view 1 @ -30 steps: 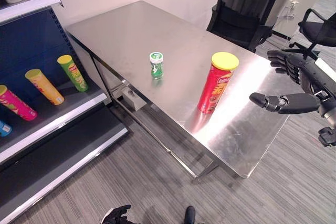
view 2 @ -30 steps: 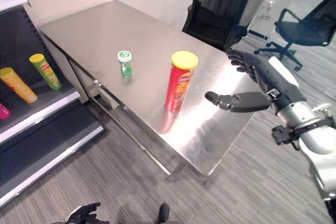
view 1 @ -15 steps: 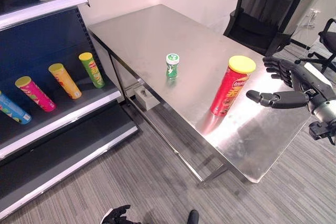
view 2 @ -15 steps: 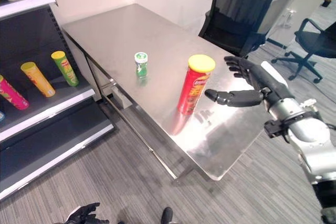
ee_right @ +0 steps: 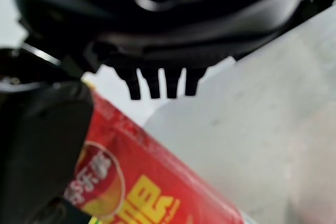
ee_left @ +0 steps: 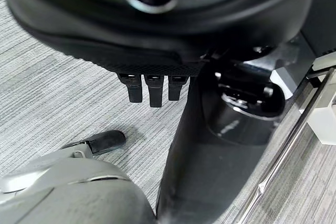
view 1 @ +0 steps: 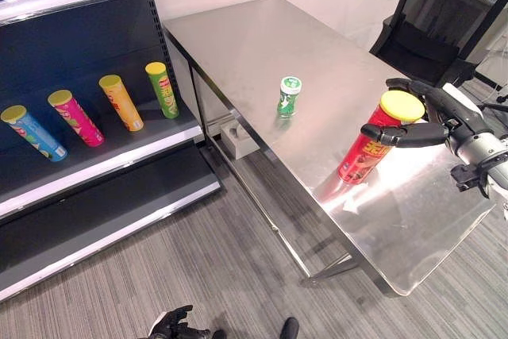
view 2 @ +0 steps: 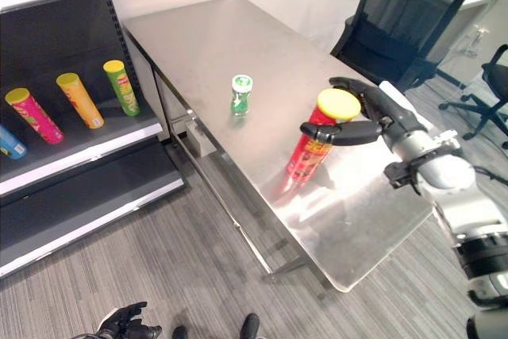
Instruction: Put the goods on the table back onto the shelves and tidy them up.
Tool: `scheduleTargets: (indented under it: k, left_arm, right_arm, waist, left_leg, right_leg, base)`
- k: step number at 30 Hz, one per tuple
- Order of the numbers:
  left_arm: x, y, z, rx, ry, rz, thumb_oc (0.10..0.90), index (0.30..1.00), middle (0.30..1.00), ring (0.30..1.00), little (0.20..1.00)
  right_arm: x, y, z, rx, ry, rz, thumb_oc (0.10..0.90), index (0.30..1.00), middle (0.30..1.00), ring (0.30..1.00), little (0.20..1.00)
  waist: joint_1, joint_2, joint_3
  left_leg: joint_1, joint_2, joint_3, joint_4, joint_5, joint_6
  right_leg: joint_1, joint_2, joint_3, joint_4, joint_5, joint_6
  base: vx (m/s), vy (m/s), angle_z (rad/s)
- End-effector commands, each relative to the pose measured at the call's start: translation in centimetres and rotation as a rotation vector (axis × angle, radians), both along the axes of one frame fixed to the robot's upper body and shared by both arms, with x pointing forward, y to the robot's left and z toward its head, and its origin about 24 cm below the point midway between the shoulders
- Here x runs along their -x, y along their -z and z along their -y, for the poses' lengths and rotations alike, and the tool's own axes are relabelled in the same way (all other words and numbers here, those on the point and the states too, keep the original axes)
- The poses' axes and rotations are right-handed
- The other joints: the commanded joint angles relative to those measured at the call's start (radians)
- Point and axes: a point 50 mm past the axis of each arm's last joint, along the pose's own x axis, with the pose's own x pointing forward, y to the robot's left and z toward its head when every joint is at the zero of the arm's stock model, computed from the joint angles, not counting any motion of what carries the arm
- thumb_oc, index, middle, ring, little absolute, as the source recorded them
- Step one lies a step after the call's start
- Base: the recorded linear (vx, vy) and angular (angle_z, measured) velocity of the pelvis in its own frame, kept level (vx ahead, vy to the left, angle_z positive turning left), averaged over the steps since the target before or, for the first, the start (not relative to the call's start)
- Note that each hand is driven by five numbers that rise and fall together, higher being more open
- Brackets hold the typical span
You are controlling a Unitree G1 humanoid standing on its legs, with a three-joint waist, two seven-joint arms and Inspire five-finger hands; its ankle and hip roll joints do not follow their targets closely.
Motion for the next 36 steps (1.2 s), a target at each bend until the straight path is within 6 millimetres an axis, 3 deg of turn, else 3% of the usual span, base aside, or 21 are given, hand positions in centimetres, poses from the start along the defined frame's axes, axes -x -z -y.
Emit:
scheduleTargets:
  k: [1, 5, 6, 7, 8, 19, 25, 29, 32, 36]
  left_arm:
    - [1.0, 0.0, -1.4, -0.058, 0.066, -0.054, 0.8, 0.9, 0.9, 0.9, 0.9]
    - [0.8, 0.0, -1.4, -0.056, 0.065, -0.046, 0.8, 0.9, 0.9, 0.9, 0.9]
    - [0.8, -0.1, -1.4, -0.057, 0.066, -0.046, 0.8, 0.9, 0.9, 0.9, 0.9]
    - [0.7, -0.1, -1.4, -0.055, 0.068, -0.043, 0.8, 0.9, 0.9, 0.9, 0.9]
    - [0.7, -0.1, -1.4, -0.054, 0.067, -0.041, 0.8, 0.9, 0.9, 0.9, 0.9]
    - [0.7, -0.1, -1.5, -0.066, 0.067, -0.038, 0.8, 0.9, 0.9, 0.9, 0.9]
    - [0.4, -0.3, -1.8, -0.074, 0.062, -0.025, 0.8, 0.9, 0.9, 0.9, 0.9]
    - [0.1, -0.5, -2.1, -0.084, 0.05, -0.008, 0.8, 0.9, 0.9, 0.9, 0.9]
    - [0.0, -0.7, -2.3, -0.087, 0.032, 0.006, 0.8, 0.9, 0.9, 0.9, 0.9]
    - [-0.2, -0.8, -2.3, -0.096, 0.02, 0.018, 0.8, 0.9, 0.9, 0.9, 0.9]
  right_arm:
    - [-0.6, -5.9, -1.3, -0.025, -0.064, 0.219, 0.8, 0.9, 0.9, 0.9, 0.9]
    - [-0.8, -5.8, -1.6, 0.003, -0.072, 0.198, 0.8, 0.9, 0.9, 0.9, 0.9]
    - [-0.8, -5.8, -1.6, 0.012, -0.073, 0.194, 0.709, 0.764, 0.764, 0.764, 0.764]
    - [-0.8, -5.9, -1.6, 0.031, -0.072, 0.191, 0.525, 0.488, 0.488, 0.488, 0.488]
    - [-0.9, -5.9, -1.6, 0.041, -0.064, 0.188, 0.4, 0.3, 0.3, 0.3, 0.3]
    - [-0.6, -6.5, -1.5, 0.038, -0.053, 0.237, 0.4, 0.3, 0.3, 0.3, 0.3]
    - [0.3, -8.1, -1.0, 0.015, -0.029, 0.332, 0.4, 0.3, 0.3, 0.3, 0.3]
    - [1.7, -10.2, -1.1, -0.048, -0.026, 0.49, 0.4, 0.3, 0.3, 0.3, 0.3]
    - [3.7, -12.5, -2.0, -0.064, -0.021, 0.71, 0.4, 0.3, 0.3, 0.3, 0.3]
    - [5.4, -13.4, -3.3, -0.053, -0.001, 0.895, 0.4, 0.3, 0.3, 0.3, 0.3]
  waist:
    - [0.034, -0.067, -0.041]
    - [0.035, -0.07, -0.041]
    - [0.035, -0.071, -0.041]
    - [0.036, -0.073, -0.041]
    - [0.037, -0.073, -0.041]
    - [0.036, -0.074, -0.041]
    - [0.03, -0.073, -0.045]
    - [0.026, -0.068, -0.052]
    - [0.026, -0.056, -0.059]
    - [0.033, -0.052, -0.068]
  left_leg:
    - [-0.027, 0.037, 0.029, 0.002, 0.01, -0.065]
    - [-0.025, 0.039, 0.027, 0.002, 0.011, -0.066]
    - [-0.025, 0.039, 0.026, 0.002, 0.011, -0.066]
    - [-0.025, 0.04, 0.025, 0.002, 0.011, -0.067]
    - [-0.026, 0.04, 0.025, 0.002, 0.012, -0.067]
    - [-0.022, 0.043, 0.025, 0.002, 0.009, -0.067]
    - [-0.016, 0.045, 0.025, 0.002, 0.003, -0.066]
    - [-0.011, 0.05, 0.025, 0.002, 0.0, -0.066]
    - [0.003, 0.06, 0.025, 0.002, -0.008, -0.067]
    - [0.002, 0.063, 0.016, 0.002, -0.004, -0.065]
  right_leg:
    - [0.08, -0.115, -0.002, 0.005, -0.017, 0.136]
    - [0.082, -0.112, -0.002, 0.005, -0.019, 0.135]
    - [0.082, -0.111, -0.003, 0.005, -0.02, 0.135]
    - [0.083, -0.111, -0.003, 0.005, -0.021, 0.134]
    - [0.084, -0.111, -0.002, 0.005, -0.02, 0.134]
    - [0.085, -0.109, -0.004, 0.005, -0.023, 0.134]
    - [0.09, -0.107, -0.002, 0.005, -0.028, 0.133]
    - [0.094, -0.103, 0.002, 0.005, -0.036, 0.13]
    - [0.107, -0.092, 0.006, 0.005, -0.052, 0.125]
    - [0.109, -0.087, 0.005, 0.005, -0.061, 0.118]
  base:
    - [0.0, 0.0, 0.0]
    - [0.0, 0.0, 0.0]
    - [0.0, 0.0, 0.0]
    - [0.0, 0.0, 0.0]
    - [0.0, 0.0, 0.0]
    - [0.0, 0.0, 0.0]
    - [0.0, 0.0, 0.0]
    - [0.0, -0.037, 0.01]
    - [0.02, -0.06, 0.02]
    - [0.0, -0.06, 0.04]
